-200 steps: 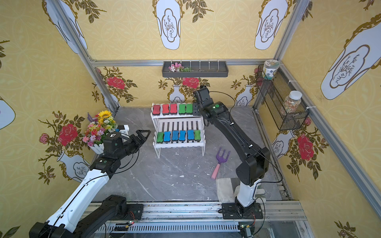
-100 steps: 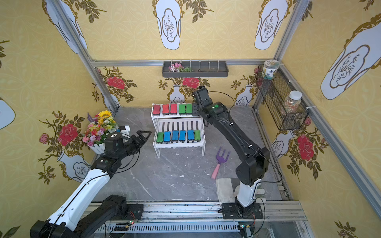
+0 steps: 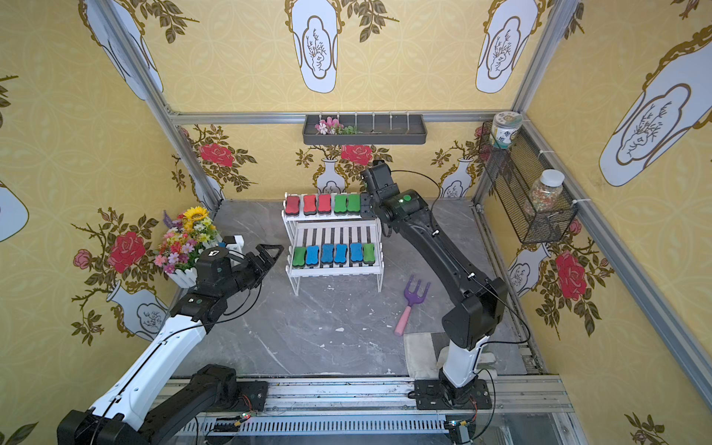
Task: Remove the whiteboard erasers from the shelf
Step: Pick up the whiteboard eraser from the shelf, then place the whiteboard eraser at the center of the board.
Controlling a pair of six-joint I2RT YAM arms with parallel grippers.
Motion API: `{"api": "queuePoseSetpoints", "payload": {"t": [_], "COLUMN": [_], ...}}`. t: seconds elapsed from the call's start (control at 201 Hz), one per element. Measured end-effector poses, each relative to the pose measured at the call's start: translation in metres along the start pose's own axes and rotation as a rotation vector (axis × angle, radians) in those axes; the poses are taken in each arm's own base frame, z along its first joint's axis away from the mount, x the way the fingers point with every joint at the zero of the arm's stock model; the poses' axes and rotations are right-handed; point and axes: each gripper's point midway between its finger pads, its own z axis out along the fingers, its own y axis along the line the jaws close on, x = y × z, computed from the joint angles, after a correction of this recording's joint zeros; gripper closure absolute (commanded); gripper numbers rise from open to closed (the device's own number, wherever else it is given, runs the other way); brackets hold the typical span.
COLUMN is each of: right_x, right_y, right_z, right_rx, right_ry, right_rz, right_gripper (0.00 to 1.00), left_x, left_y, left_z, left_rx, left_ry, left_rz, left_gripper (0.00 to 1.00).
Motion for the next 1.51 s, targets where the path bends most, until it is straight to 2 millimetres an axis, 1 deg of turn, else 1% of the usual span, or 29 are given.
{"api": "queuePoseSetpoints", "payload": {"t": [0.134, 0.324, 0.533, 0.567, 0.717, 0.831, 1.01, 1.1, 1.17, 1.254, 1.319, 1.399, 1.508], "right_x": [0.002, 0.001, 0.000, -0.001, -0.001, -0.007, -0.019, -0.022, -0.021, -0.011, 0.004, 0.028, 0.069], "right_y": [0.000, 0.000, 0.000, 0.004, 0.007, 0.004, 0.007, 0.010, 0.011, 0.014, 0.017, 0.023, 0.029], "right_z": [0.005, 0.007, 0.007, 0.007, 0.004, -0.003, -0.015, -0.028, -0.039, -0.057, -0.070, -0.085, -0.106], "right_rx": [0.006, 0.013, 0.020, 0.001, -0.013, -0.033, -0.082, -0.113, -0.126, -0.156, -0.184, -0.216, -0.257], "right_ry": [0.006, 0.006, 0.001, 0.000, 0.001, -0.013, -0.053, -0.070, -0.083, -0.092, -0.086, -0.071, -0.047], "right_rz": [-0.006, -0.011, -0.016, -0.021, -0.027, -0.013, 0.007, 0.012, 0.018, 0.027, 0.039, 0.034, 0.025], "right_gripper": [0.45, 0.55, 0.57, 0.58, 0.60, 0.60, 0.61, 0.61, 0.61, 0.61, 0.61, 0.61, 0.62], "left_x": [0.000, 0.000, 0.000, 0.001, 0.001, 0.001, 0.001, 0.000, -0.001, -0.002, -0.003, -0.004, -0.002], "left_y": [0.000, 0.001, 0.001, 0.002, 0.002, 0.003, 0.003, 0.002, 0.000, -0.004, -0.007, -0.011, -0.016], "left_z": [0.000, 0.001, 0.001, 0.002, 0.002, 0.003, 0.003, 0.003, 0.001, -0.001, -0.004, -0.007, -0.012], "left_rx": [0.001, 0.004, 0.002, 0.001, 0.000, -0.002, -0.002, 0.000, 0.006, 0.016, 0.026, 0.038, 0.059], "left_ry": [-0.001, -0.003, -0.002, -0.001, 0.001, 0.002, 0.002, 0.001, -0.004, -0.010, -0.017, -0.025, -0.025], "left_rz": [0.000, 0.002, 0.001, 0.001, 0.000, -0.001, -0.001, 0.000, 0.003, 0.007, 0.010, 0.015, 0.023], "left_gripper": [0.01, 0.01, 0.01, 0.00, 0.01, 0.01, 0.01, 0.01, 0.01, 0.01, 0.01, 0.01, 0.01]}}
